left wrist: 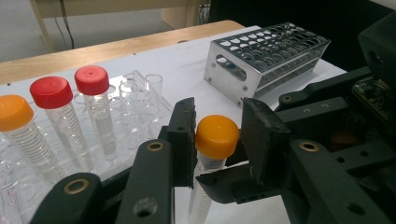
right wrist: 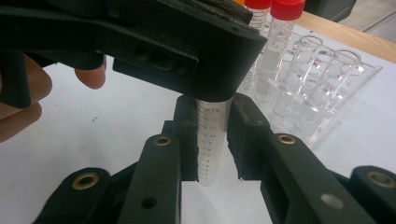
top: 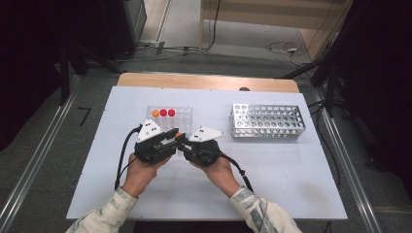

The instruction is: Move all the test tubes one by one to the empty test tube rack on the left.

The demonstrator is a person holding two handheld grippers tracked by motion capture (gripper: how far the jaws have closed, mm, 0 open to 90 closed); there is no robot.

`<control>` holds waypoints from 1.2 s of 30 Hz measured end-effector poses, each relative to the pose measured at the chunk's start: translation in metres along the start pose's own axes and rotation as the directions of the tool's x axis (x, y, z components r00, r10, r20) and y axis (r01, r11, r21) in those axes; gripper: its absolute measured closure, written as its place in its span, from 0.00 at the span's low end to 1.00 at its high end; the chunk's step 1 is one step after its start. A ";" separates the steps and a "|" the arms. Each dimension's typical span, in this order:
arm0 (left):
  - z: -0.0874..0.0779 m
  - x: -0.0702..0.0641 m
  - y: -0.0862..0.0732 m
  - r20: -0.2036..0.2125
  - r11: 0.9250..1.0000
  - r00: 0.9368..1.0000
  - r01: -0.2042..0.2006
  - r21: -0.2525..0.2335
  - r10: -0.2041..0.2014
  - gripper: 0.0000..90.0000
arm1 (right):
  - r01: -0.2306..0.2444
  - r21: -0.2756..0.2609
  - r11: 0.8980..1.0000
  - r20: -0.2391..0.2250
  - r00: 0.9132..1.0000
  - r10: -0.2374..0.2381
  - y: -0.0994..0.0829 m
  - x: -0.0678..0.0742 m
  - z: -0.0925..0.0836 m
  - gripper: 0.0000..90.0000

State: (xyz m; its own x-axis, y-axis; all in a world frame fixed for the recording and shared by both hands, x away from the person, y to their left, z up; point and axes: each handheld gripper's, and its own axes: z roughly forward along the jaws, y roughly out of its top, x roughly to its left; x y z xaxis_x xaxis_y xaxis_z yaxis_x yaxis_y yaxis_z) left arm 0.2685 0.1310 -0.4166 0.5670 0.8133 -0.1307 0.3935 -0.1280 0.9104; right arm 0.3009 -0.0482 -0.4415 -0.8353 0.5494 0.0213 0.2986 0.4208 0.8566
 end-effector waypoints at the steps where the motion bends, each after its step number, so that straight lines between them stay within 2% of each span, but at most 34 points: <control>1: 0.000 0.000 0.000 0.001 1.000 1.000 0.000 0.000 0.000 0.74 | 0.000 0.000 1.000 0.000 1.000 0.000 0.000 0.000 0.000 0.80; 21: 0.000 0.001 -0.001 0.003 1.000 1.000 -0.001 0.004 0.001 0.78 | -0.006 0.002 1.000 0.000 1.000 0.006 0.000 0.000 -0.001 0.78; 24: -0.001 0.001 -0.001 0.005 1.000 1.000 0.001 -0.001 -0.001 0.78 | -0.008 0.003 1.000 -0.013 1.000 0.008 0.000 0.000 -0.001 0.67; 25: -0.001 0.001 -0.001 0.003 1.000 1.000 0.002 -0.004 -0.002 0.78 | -0.011 0.008 1.000 -0.013 1.000 0.011 0.000 0.000 -0.001 0.61; 28: -0.003 0.003 0.000 0.002 1.000 1.000 0.011 -0.012 -0.011 0.78 | -0.011 0.016 1.000 -0.013 1.000 0.012 0.000 -0.002 -0.001 0.53; 31: -0.006 0.006 0.002 -0.004 1.000 1.000 0.020 -0.018 -0.020 0.78 | -0.017 0.021 1.000 -0.012 1.000 0.018 0.000 -0.004 -0.004 0.40; 36: -0.010 0.010 0.004 -0.013 0.999 0.999 0.034 -0.027 -0.034 0.78 | -0.039 0.038 0.999 0.005 0.999 0.039 0.000 -0.012 -0.009 0.29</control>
State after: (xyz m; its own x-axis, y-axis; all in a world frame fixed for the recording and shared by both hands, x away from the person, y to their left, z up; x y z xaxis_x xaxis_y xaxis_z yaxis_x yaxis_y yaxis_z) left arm 0.2685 0.1448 -0.4105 0.5436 0.8247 -0.1564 0.3926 -0.0851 0.9158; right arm 0.3065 -0.0615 -0.4367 -0.8210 0.5686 0.0519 0.3478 0.4260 0.8352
